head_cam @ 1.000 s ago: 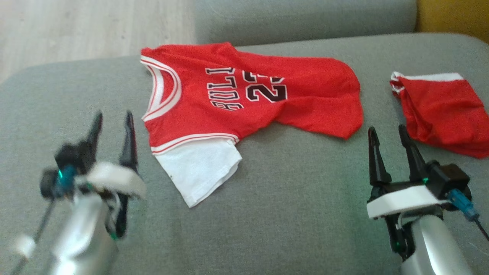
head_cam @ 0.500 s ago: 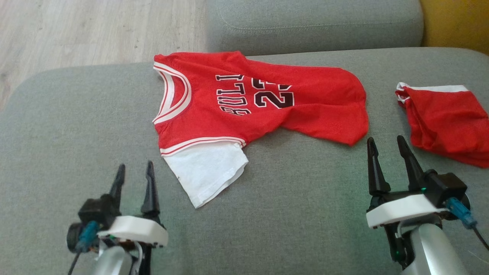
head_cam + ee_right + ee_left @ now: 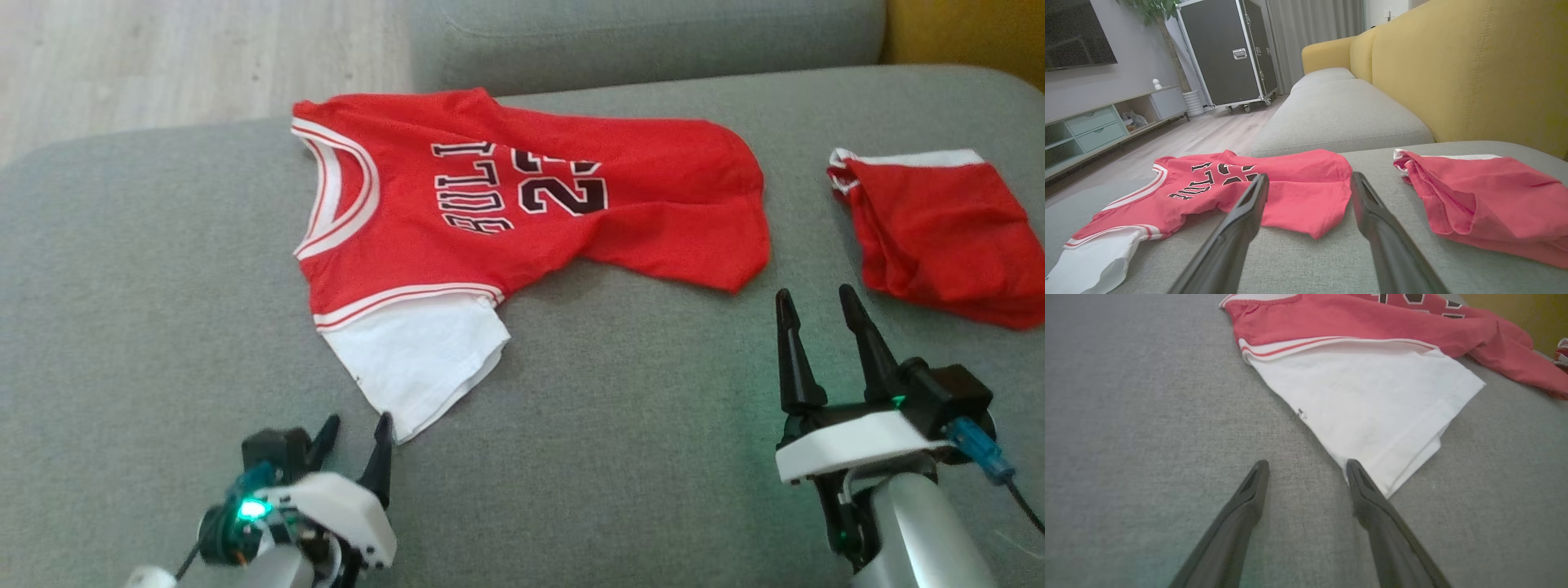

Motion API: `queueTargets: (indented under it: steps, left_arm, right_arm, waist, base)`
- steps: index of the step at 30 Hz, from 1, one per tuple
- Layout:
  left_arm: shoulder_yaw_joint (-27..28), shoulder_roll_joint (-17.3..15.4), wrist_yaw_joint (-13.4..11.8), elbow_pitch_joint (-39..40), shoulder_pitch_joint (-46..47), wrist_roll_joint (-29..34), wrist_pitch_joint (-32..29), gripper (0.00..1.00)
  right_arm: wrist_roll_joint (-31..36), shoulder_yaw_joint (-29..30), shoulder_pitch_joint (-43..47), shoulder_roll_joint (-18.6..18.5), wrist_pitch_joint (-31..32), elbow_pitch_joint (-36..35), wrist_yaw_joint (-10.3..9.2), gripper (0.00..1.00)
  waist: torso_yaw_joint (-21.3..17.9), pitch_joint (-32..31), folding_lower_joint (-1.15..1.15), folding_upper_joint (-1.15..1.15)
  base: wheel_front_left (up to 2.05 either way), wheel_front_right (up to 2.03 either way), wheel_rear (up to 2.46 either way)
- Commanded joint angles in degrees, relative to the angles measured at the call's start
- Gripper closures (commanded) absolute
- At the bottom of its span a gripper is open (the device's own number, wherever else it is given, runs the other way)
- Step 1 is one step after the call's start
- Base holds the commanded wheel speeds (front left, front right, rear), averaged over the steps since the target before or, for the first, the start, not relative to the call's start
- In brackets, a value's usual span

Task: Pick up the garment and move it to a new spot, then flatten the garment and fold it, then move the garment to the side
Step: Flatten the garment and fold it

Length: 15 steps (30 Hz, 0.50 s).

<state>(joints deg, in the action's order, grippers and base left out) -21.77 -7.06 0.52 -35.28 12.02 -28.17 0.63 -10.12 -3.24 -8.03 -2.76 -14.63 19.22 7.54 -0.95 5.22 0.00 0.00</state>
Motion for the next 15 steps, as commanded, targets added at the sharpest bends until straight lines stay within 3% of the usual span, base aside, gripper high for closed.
queueTargets:
  steps: [1,11,13,14,15]
  left_arm:
    - [1.6,-0.6,0.1,0.6,3.7,0.1,-0.2,0.0]
    - [0.5,-0.5,1.4,-3.2,5.9,-0.8,-3.2,0.03]
    - [0.2,-0.7,2.0,-3.5,6.3,-0.9,-3.5,0.93]
    - [0.1,-0.7,2.3,-3.5,6.4,-1.0,-3.3,1.0]
    - [0.1,-0.6,2.4,-3.3,6.6,-1.0,-3.0,1.0]
  right_arm:
    - [-0.4,-1.1,-2.9,-0.1,-0.4,-2.1,-0.05,0.0]
    - [-1.1,-1.4,-3.9,-0.1,-0.4,-2.4,-0.05,0.0]
    - [-1.4,-1.0,-4.1,-0.1,-0.4,-2.5,-0.05,0.0]
    - [-1.4,-0.9,-4.2,-0.1,-0.4,-2.5,-0.05,0.0]
    - [-1.4,-0.8,-4.2,-0.1,-0.4,-2.5,-0.05,0.0]
  waist:
    - [-0.7,0.9,0.0,0.0]
    - [-2.7,3.1,0.0,0.0]
    - [-2.8,3.3,0.0,0.0]
    - [-2.9,3.4,0.0,0.0]
    - [-2.8,3.4,0.0,0.0]
  base:
    - [0.0,0.0,0.0]
    - [0.0,0.0,0.0]
    - [0.0,0.0,0.0]
    - [0.0,0.0,0.0]
    - [0.0,0.0,0.0]
